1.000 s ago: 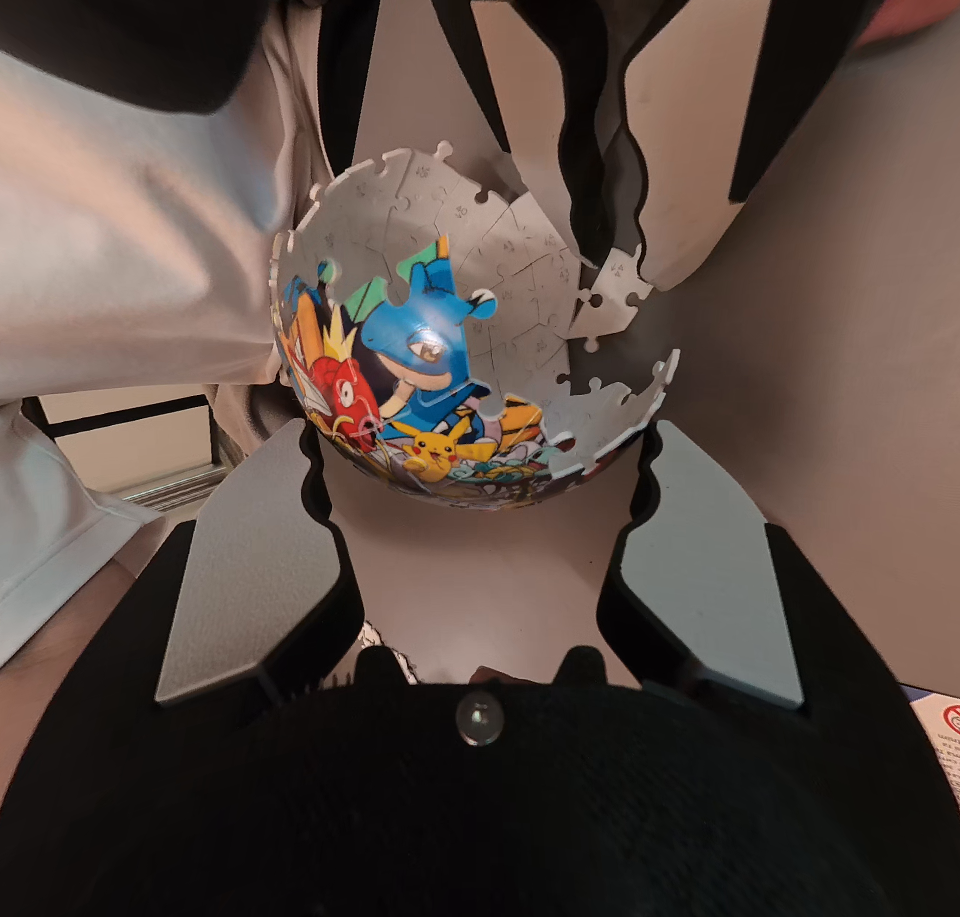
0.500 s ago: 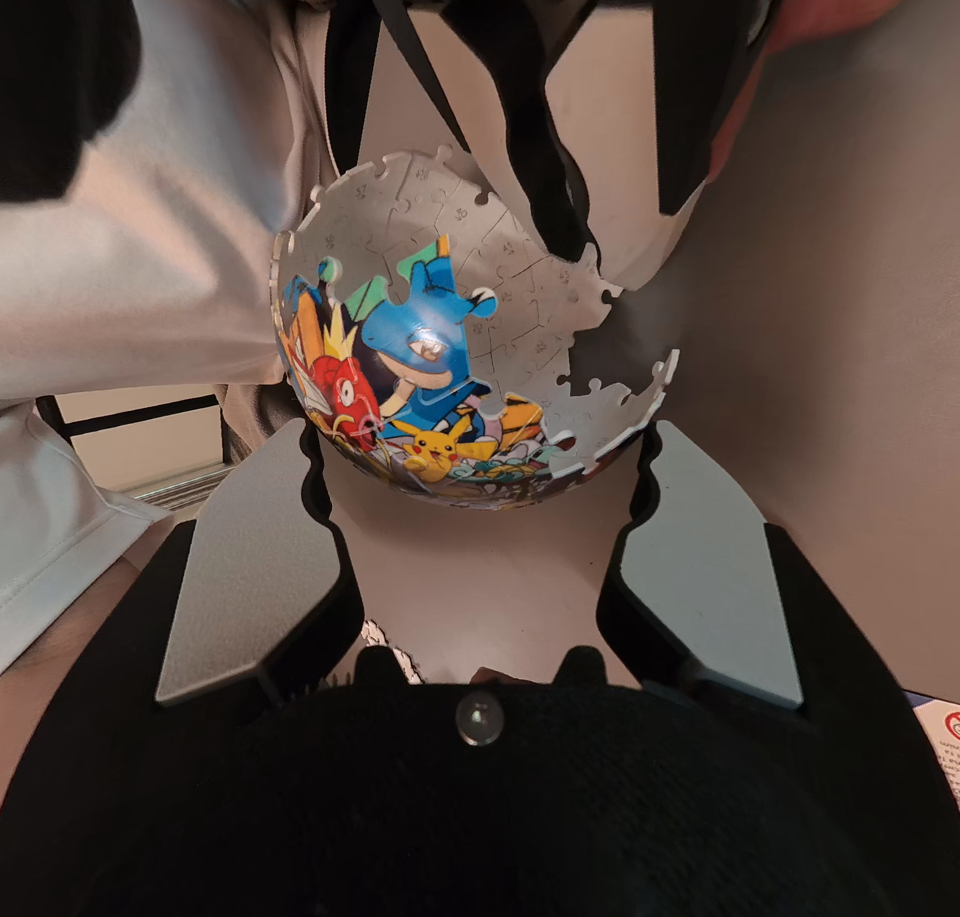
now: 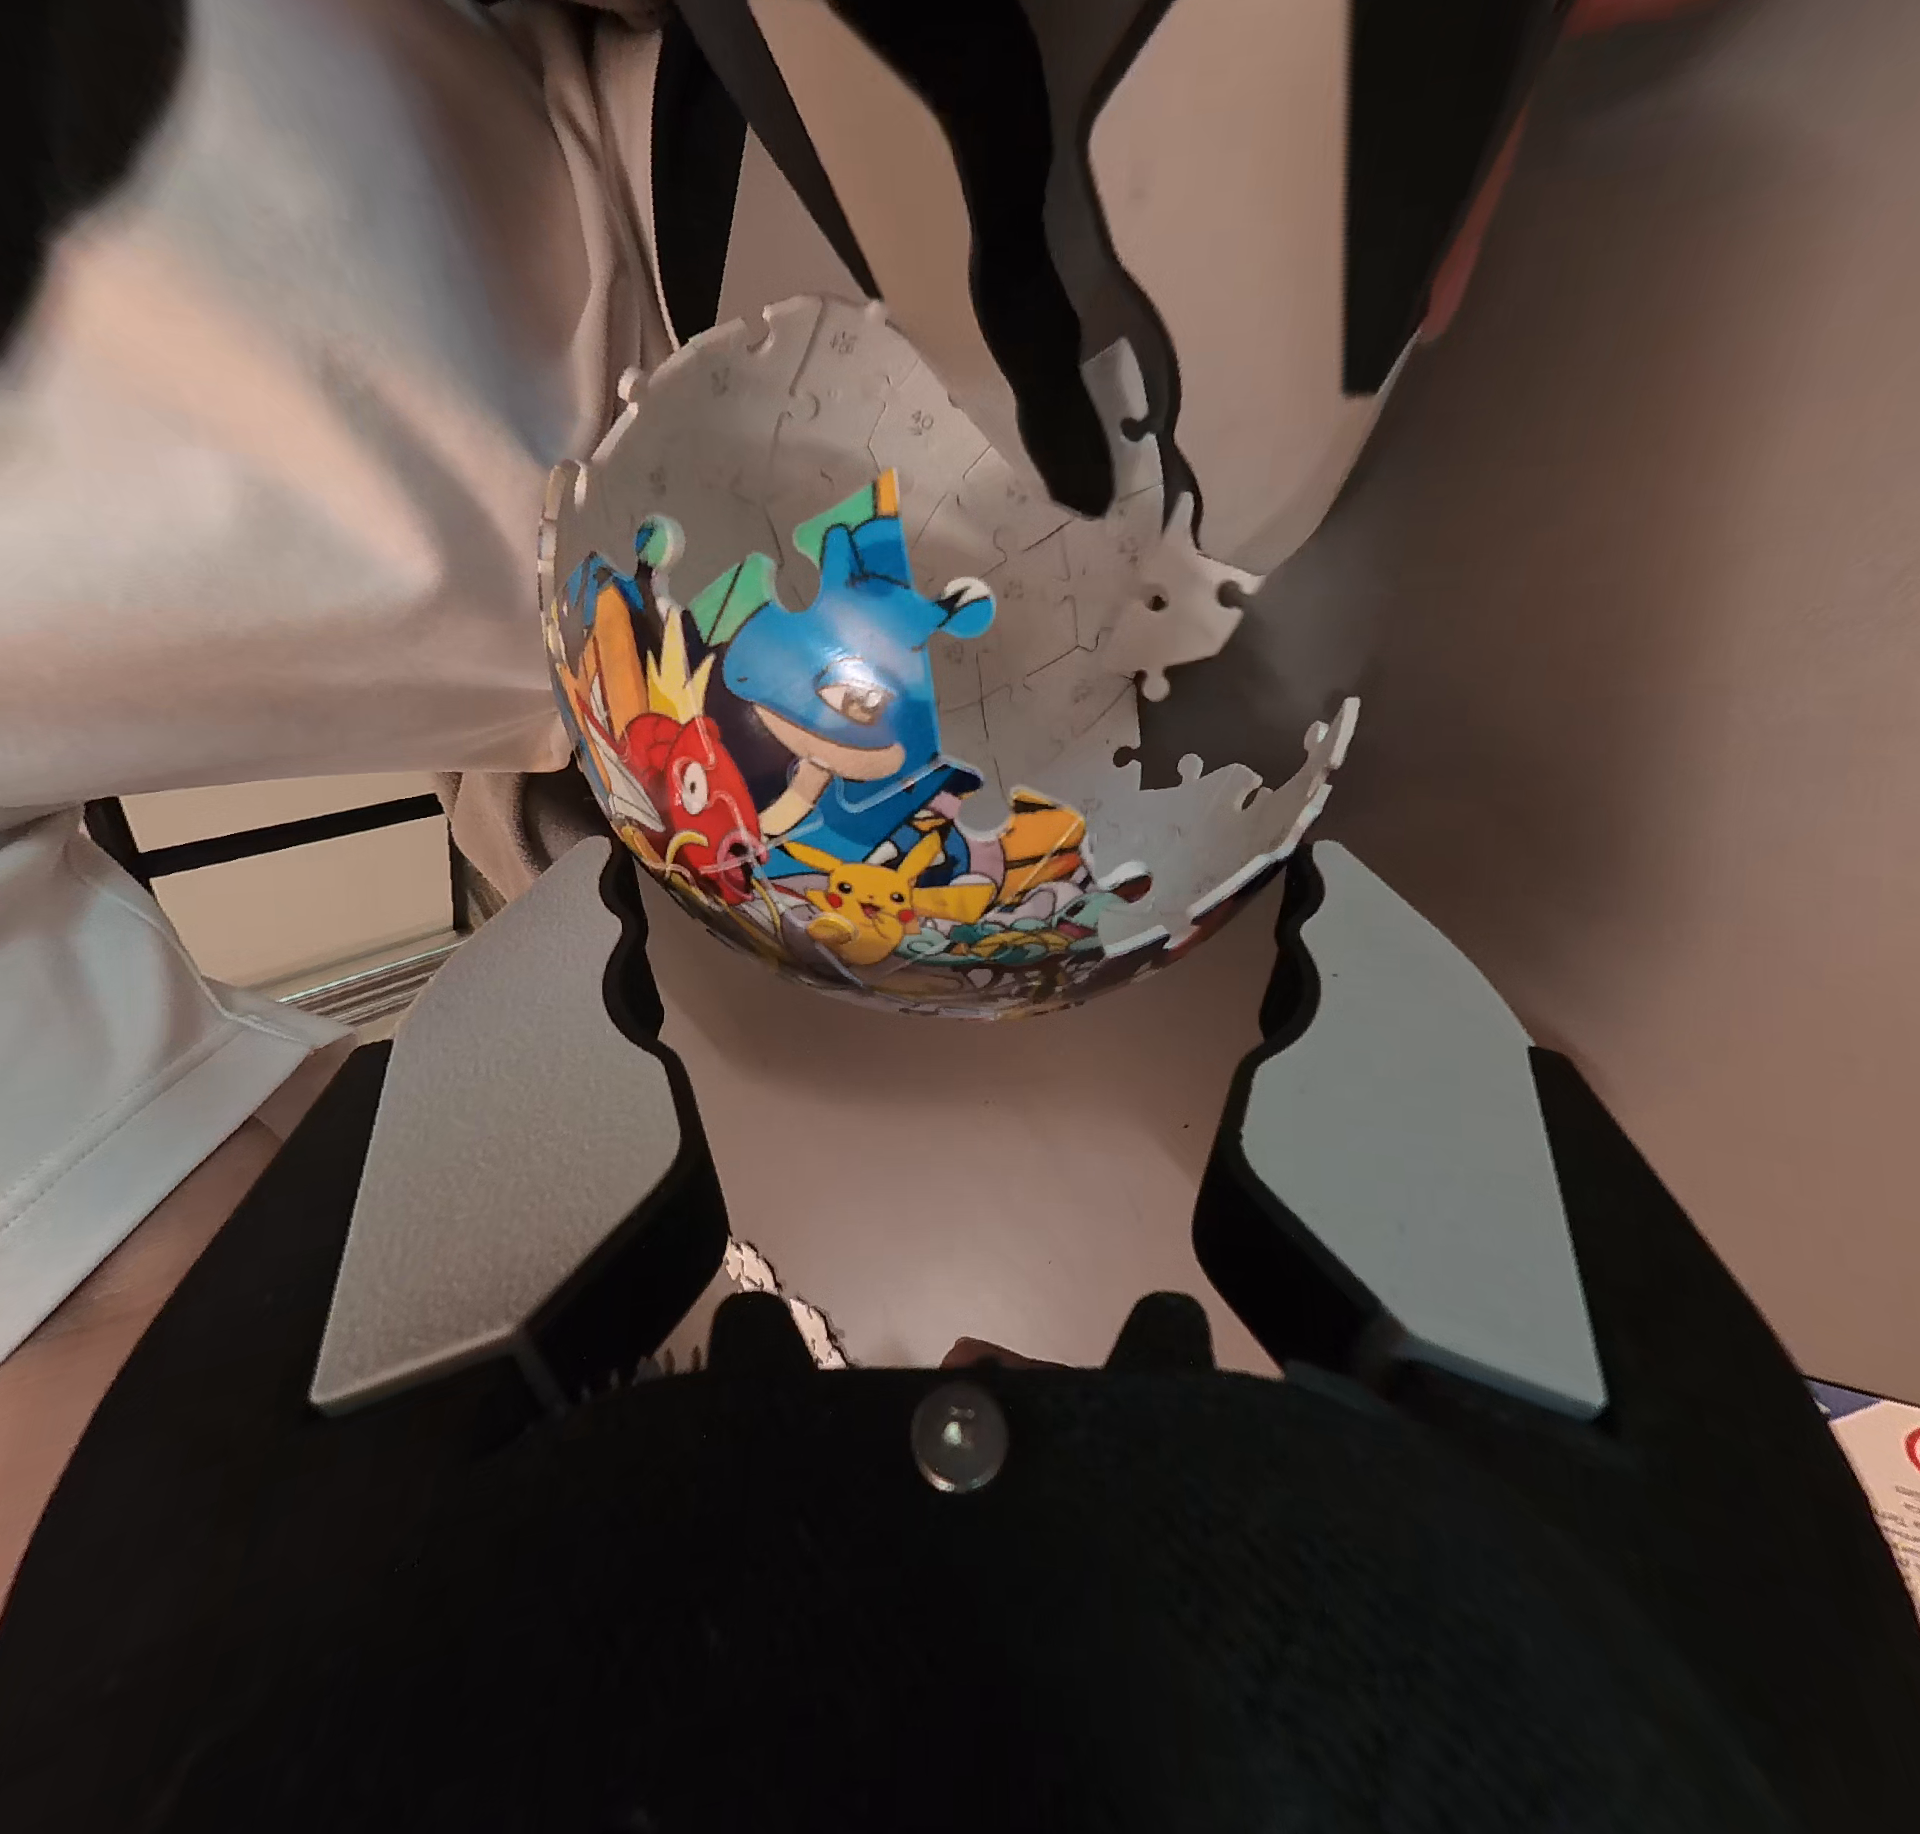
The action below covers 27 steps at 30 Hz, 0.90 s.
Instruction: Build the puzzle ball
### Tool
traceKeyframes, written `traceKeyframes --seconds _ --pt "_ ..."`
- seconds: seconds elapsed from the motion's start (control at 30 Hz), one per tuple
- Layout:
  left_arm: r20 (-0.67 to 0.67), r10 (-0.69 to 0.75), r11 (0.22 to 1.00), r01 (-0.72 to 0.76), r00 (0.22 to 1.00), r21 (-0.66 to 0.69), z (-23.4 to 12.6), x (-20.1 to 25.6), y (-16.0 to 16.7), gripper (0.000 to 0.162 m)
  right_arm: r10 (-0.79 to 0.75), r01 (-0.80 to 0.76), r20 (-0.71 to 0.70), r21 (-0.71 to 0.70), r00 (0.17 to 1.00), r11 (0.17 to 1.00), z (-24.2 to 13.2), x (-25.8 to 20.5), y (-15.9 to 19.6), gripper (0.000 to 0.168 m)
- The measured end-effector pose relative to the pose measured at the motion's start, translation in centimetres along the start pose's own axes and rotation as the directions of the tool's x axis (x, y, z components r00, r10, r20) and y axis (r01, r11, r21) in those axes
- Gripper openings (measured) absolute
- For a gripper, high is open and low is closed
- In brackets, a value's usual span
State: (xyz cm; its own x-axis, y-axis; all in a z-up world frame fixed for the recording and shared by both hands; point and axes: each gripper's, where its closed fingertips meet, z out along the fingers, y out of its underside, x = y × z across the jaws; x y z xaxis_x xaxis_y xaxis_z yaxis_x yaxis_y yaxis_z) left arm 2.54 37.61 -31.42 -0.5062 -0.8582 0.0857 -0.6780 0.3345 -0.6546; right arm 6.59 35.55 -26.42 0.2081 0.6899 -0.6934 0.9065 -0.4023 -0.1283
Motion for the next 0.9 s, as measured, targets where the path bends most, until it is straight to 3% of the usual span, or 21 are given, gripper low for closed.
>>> traceKeyframes --seconds 0.13,0.23,0.4,0.57,0.9 --pt "-0.008 -0.109 0.991 0.109 0.994 0.082 -0.8 -0.6 -0.4 0.037 -0.002 0.002 -0.001 0.004 1.0 1.0 0.0 0.0 0.0 0.115" --pt "0.07 -0.218 0.969 0.207 0.973 0.132 -1.0 -2.8 -0.2 0.041 -0.001 0.001 0.0 0.002 1.0 1.0 0.0 0.0 0.0 0.115" --pt "0.181 -0.296 0.954 0.281 0.938 0.107 -0.1 -4.8 0.9 0.047 0.002 -0.002 0.004 0.009 1.0 1.0 0.0 0.1 -0.1 0.115" --pt "0.067 -0.249 0.963 0.239 0.966 0.125 0.4 -2.5 -0.3 0.043 0.005 -0.005 0.004 0.008 1.0 1.0 0.0 0.1 0.0 0.115" --pt "0.076 0.082 0.996 -0.08 0.994 -0.027 0.5 -1.1 1.1 0.031 0.005 -0.005 0.006 0.01 1.0 1.0 0.0 0.1 0.0 0.115"
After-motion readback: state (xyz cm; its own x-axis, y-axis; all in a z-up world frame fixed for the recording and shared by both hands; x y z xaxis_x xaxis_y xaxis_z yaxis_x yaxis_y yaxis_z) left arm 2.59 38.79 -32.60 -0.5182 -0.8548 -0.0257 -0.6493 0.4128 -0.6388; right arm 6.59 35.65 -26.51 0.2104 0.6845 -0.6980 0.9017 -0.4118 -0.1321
